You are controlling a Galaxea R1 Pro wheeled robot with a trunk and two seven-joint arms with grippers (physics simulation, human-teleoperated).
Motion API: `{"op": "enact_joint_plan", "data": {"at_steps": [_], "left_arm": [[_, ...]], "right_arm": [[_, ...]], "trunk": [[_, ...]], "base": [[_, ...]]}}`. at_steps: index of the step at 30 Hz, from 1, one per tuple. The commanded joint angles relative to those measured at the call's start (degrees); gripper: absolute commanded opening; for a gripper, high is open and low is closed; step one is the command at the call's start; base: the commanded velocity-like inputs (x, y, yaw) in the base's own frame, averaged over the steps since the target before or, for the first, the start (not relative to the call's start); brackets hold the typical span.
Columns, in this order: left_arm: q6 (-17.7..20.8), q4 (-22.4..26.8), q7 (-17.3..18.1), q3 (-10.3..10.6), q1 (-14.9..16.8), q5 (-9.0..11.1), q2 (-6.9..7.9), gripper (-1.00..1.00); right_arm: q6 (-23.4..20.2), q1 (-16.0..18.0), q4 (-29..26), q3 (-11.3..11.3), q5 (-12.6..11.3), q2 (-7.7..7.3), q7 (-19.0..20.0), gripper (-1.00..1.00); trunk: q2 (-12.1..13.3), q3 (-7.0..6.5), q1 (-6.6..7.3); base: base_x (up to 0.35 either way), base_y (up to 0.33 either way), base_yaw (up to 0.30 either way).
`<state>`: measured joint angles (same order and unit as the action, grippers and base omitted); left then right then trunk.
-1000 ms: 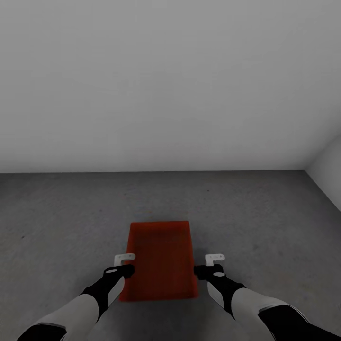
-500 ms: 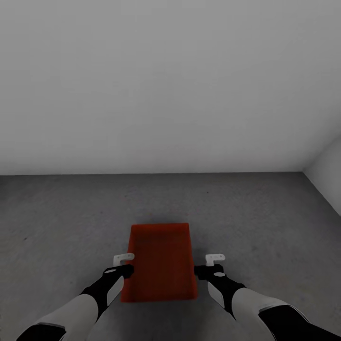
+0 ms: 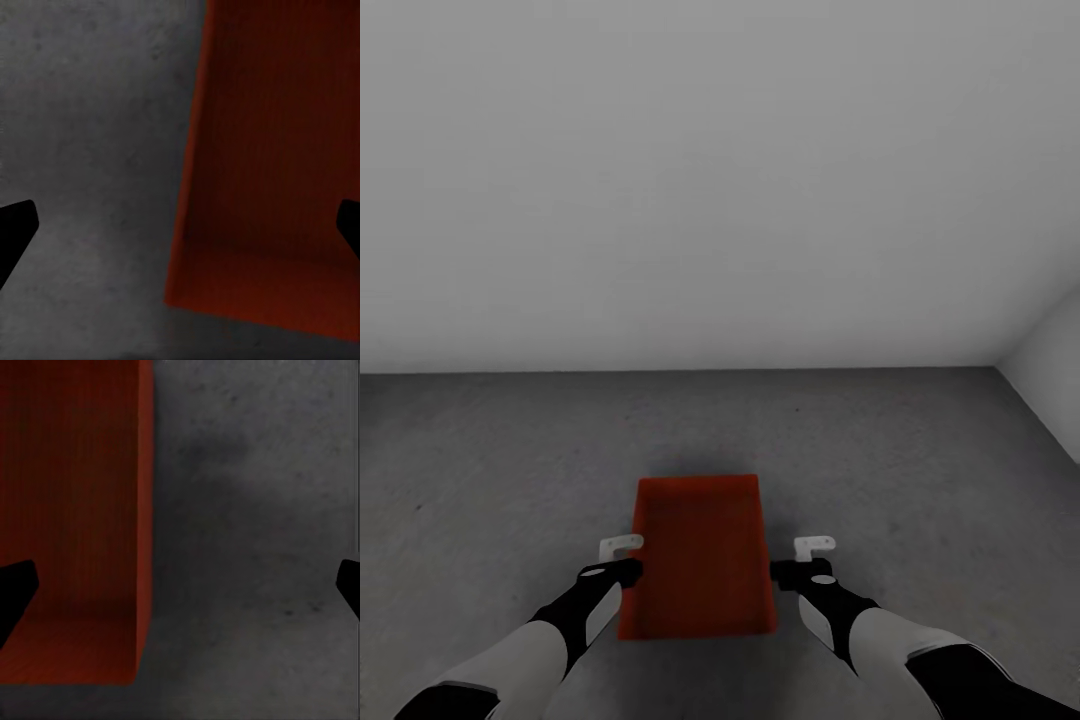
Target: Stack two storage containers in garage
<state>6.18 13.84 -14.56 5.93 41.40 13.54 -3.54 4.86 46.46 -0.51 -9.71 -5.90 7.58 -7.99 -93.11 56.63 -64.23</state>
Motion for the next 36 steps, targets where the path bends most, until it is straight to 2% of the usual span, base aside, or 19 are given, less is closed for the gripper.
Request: {"op": "enact_joint_plan", "data": {"at_steps": [1,19,26,32,36], "left_arm": [[0.3,0.1,-0.4,0.5,0.0,0.5,0.06,1.00],[0.3,-0.2,-0.1,0.4,0.0,0.6,0.38,1.00],[0.2,-3.9,-0.3,0.4,0.0,0.5,0.89,1.00],[0.0,-8.4,-0.2,0.4,0.0,1.0,3.73,1.00],[-0.1,-11.7,0.2,0.4,0.0,3.9,6.28,1.00]], "right_arm": [[0.2,0.0,0.1,-0.5,-0.6,0.04,-0.2,1.00],[0.2,0.0,0.2,-0.3,-0.8,-0.45,-0.3,1.00],[0.0,0.0,0.4,-0.4,-0.8,-0.34,-0.2,1.00],[-0.2,-0.2,0.6,-0.4,-0.7,-0.40,0.1,1.00],[-0.3,-0.1,1.0,-0.4,-0.7,-0.51,0.1,1.00]], "trunk": [[0.4,-0.15,0.23],[7.6,-3.38,4.18],[10.4,-4.64,5.72],[12.8,-5.72,7.04],[14.4,-6.43,7.92]], "base": [[0.000,0.000,0.000],[0.000,0.000,0.000],[0.000,0.000,0.000],[0.000,0.000,0.000],[0.000,0.000,0.000]]}}
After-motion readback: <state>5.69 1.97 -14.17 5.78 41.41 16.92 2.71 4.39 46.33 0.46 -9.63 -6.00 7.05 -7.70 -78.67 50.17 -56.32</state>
